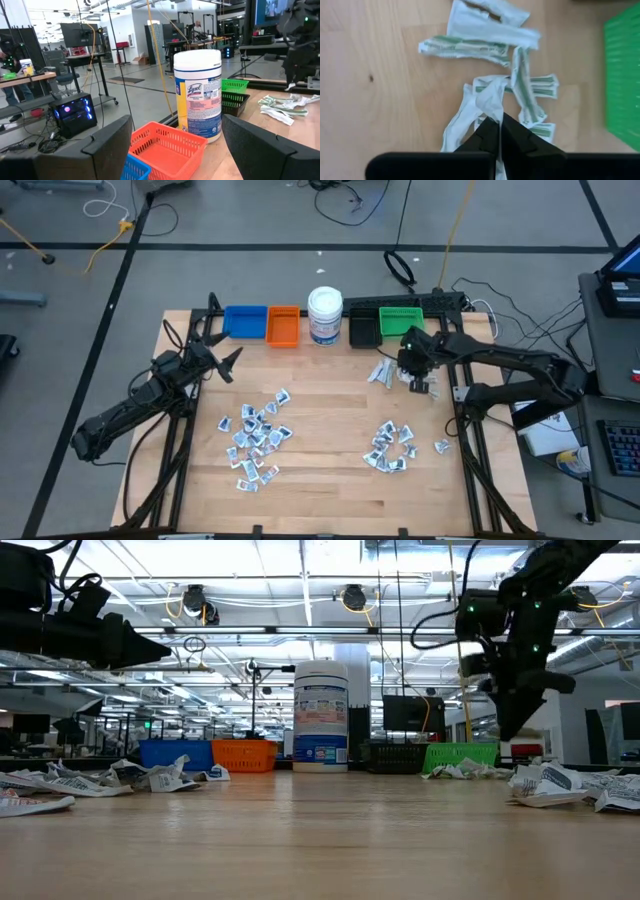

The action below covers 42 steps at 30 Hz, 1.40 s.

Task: Pick & Place First Aid Supplies
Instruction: Put the bandage into the green bin

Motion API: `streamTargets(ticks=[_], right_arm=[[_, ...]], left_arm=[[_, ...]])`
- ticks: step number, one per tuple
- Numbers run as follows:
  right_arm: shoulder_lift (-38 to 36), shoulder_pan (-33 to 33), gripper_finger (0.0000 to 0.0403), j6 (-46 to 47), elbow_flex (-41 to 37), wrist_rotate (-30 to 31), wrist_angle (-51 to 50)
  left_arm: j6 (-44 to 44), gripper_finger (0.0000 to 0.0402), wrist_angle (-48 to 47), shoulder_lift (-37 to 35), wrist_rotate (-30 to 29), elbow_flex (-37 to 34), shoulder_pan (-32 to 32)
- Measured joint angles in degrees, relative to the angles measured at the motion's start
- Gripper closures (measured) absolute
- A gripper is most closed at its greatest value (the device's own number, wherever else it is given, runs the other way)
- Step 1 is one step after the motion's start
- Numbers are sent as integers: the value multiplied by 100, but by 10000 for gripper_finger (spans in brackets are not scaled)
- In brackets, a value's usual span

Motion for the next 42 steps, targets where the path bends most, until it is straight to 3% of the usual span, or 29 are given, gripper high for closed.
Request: streamTargets(ticks=[11, 18, 25, 35, 42], right_arm=[[2, 0, 401, 167, 742, 1, -465], [164, -52, 402, -451, 825, 932, 602], [1012, -448, 402, -393, 1577, 1375, 510], [2117, -1355, 402, -396, 2512, 1296, 457], [2556, -2010, 403, -304, 2684, 716, 490]], left_arm=[[0, 92, 0, 1, 0, 1, -1], [0, 91, 0, 0, 0, 1, 0], [0, 91, 0, -1, 0, 0, 0], [0, 91, 1, 0, 0, 0, 0], [0, 91, 1, 0, -1, 1, 0]])
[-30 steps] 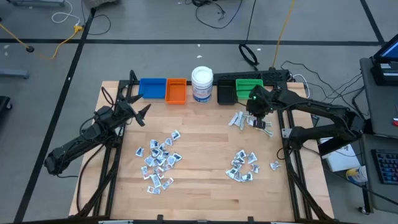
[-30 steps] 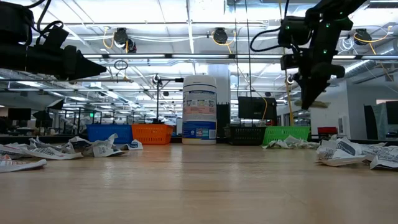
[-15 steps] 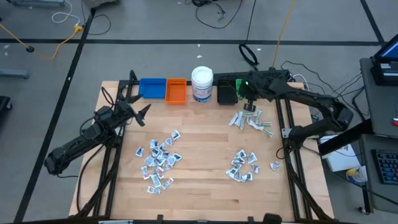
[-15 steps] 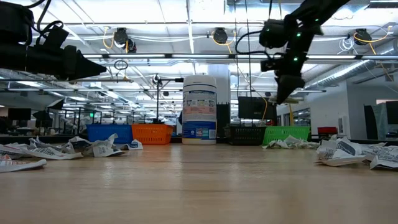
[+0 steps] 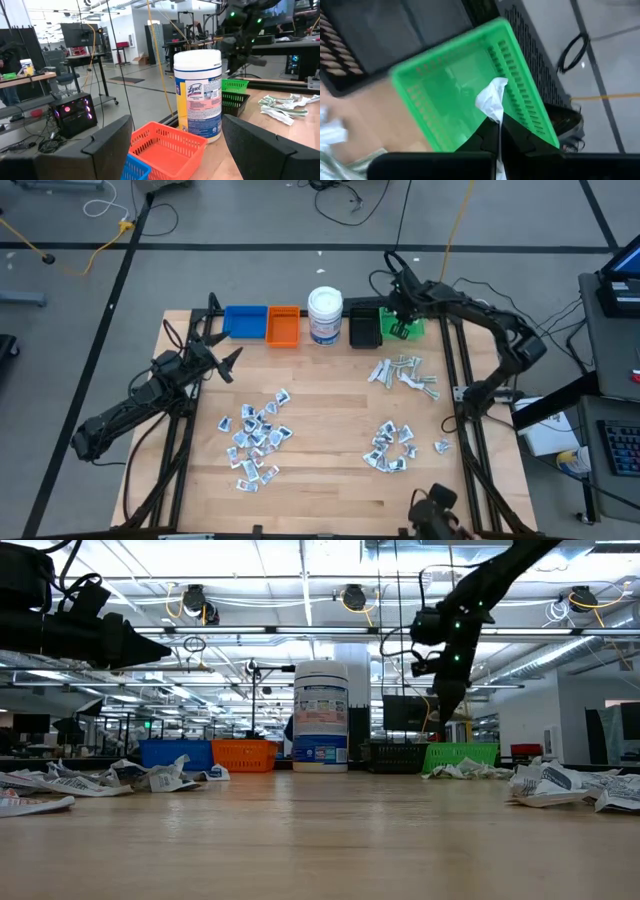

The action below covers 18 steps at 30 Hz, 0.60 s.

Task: Pick & Place First Aid Supplies
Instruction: Put the bandage into the green bin

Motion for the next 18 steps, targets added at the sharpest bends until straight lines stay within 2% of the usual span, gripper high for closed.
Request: streamTargets(ticks=[9, 13, 18], right_arm=[[559, -202, 396, -23, 0, 27, 191], [565, -200, 370, -120, 0, 5, 464], [560, -205, 311, -135, 0, -153, 476]], left_arm=[[0, 91, 1, -1, 1, 0, 0], [0, 92, -1, -1, 1, 0, -2], [0, 91, -1, 0, 1, 0, 0]])
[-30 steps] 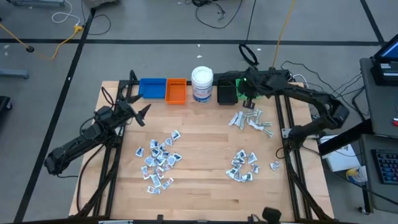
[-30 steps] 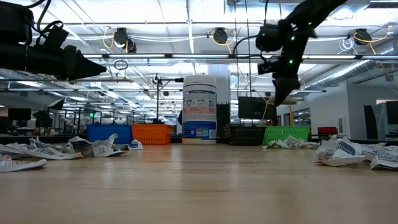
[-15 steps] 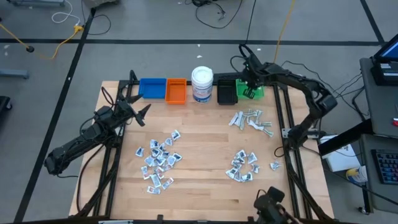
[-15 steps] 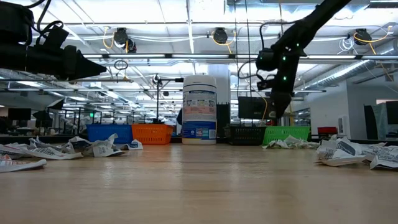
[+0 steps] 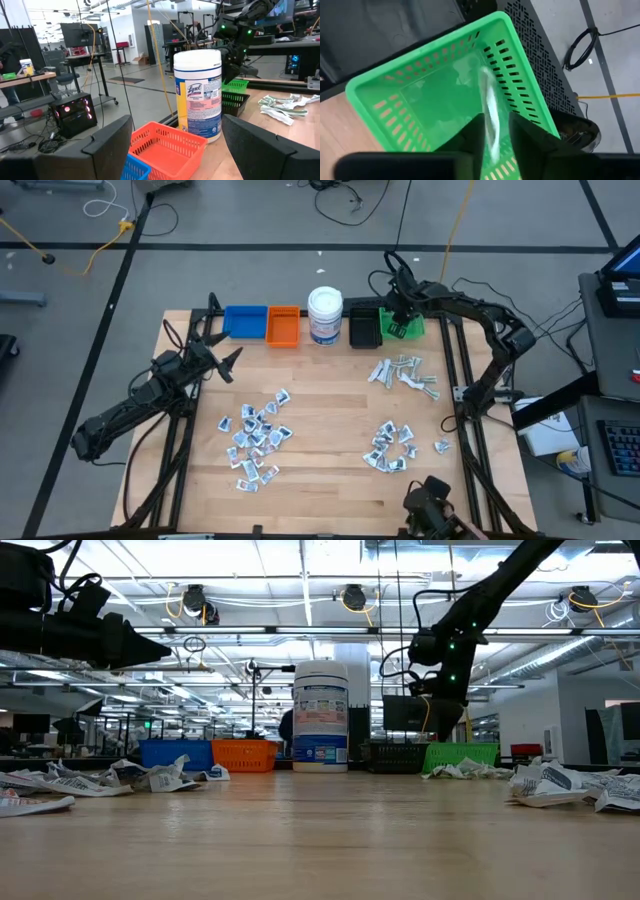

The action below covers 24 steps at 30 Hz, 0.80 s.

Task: Pick & Place First Aid Supplies
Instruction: Put the bandage into the green bin

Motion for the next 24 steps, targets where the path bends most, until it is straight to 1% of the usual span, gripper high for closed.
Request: streamTargets(ticks=[4, 8, 11, 15, 20, 24], right_arm=[[-3, 0, 264, 132, 0, 7, -1], [-136, 3, 238, 484, 0, 9, -82], [-342, 7, 235, 1102, 0, 20, -255], [-772, 7, 240, 2039, -2, 9, -672], [-1404, 94, 242, 2667, -2, -4, -1413], [-1917, 302, 242, 3053, -2, -9, -2008]], left_arm=[[0, 91, 1, 0, 0, 0, 0], [0, 92, 2, 0, 0, -2, 0], [0, 91, 2, 0, 0, 0, 0], [0, 92, 2, 0, 0, -1, 0], [0, 91, 2, 0, 0, 0, -2], [0, 91, 2, -1, 0, -1, -1]])
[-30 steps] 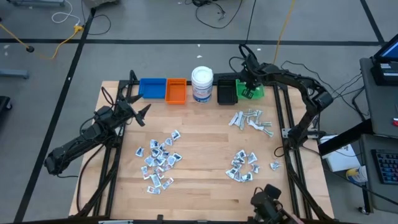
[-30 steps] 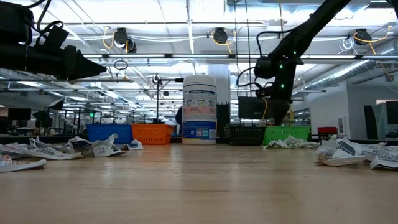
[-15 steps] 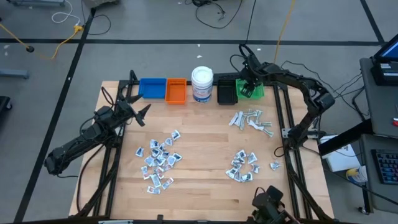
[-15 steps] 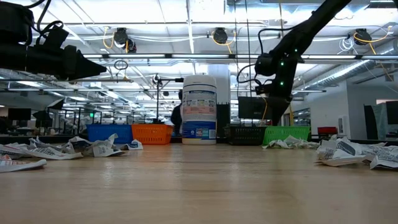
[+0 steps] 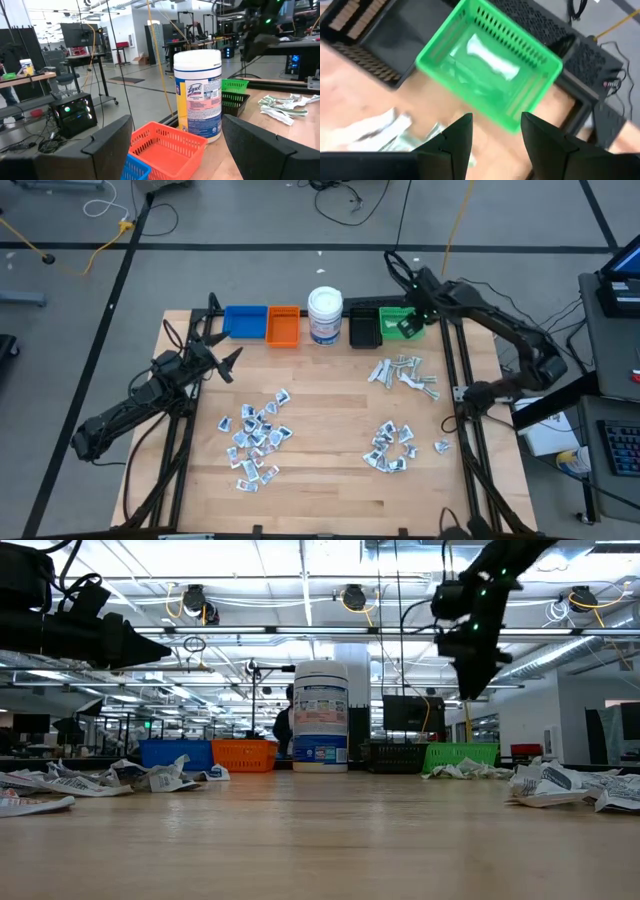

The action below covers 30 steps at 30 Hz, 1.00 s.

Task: Pick & Place First Aid Supplies
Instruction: Put the bandage into the green bin

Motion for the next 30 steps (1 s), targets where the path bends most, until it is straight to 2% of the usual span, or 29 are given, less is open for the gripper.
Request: streamTargets(ticks=[7, 15, 19, 30], right_arm=[[-717, 430, 245, 867, -2, -5, -979], [-1080, 762, 246, 1836, -7, -197, -1613], [-1106, 899, 248, 2285, -185, -601, -1602], [-1104, 1330, 248, 3129, -1495, -777, -1105]], left_arm=[[0, 92, 0, 2, 0, 1, 0], [0, 91, 0, 2, 0, 1, -1], [0, 91, 0, 2, 0, 0, -2], [0, 92, 0, 2, 0, -1, -2]])
